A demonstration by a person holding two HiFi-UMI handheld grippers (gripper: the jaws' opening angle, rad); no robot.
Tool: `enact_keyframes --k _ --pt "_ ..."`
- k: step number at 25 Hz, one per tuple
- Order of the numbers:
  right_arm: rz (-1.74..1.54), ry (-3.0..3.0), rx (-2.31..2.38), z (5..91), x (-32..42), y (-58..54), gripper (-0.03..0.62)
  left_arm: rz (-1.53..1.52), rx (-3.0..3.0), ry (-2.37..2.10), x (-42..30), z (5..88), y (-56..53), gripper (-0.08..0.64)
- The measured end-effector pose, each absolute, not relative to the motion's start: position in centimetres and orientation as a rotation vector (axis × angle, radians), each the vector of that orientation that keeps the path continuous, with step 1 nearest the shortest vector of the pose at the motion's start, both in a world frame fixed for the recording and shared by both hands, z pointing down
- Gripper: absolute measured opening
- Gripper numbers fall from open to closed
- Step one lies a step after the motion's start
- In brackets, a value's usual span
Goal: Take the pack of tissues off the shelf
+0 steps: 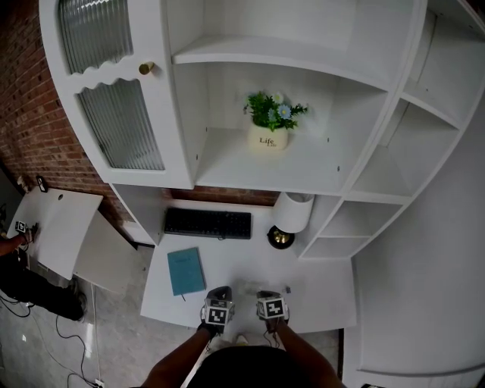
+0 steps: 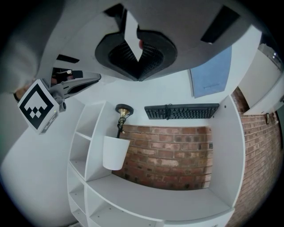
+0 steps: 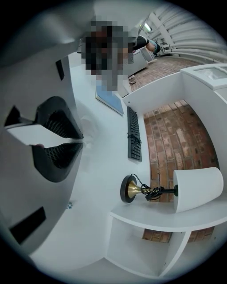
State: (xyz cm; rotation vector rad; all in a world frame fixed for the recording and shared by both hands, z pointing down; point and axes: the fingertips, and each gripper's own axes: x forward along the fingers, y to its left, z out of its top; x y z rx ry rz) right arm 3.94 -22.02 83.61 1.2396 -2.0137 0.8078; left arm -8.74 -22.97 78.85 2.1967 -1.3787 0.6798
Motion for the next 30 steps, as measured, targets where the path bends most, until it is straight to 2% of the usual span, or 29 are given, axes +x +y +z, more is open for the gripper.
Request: enact_keyframes --k 30 --pt "0.835 -1.927 1.270 85.2 5.0 -21.3 0.046 0.775 2.150 -1.348 -9.4 81.5 -21.9 0.015"
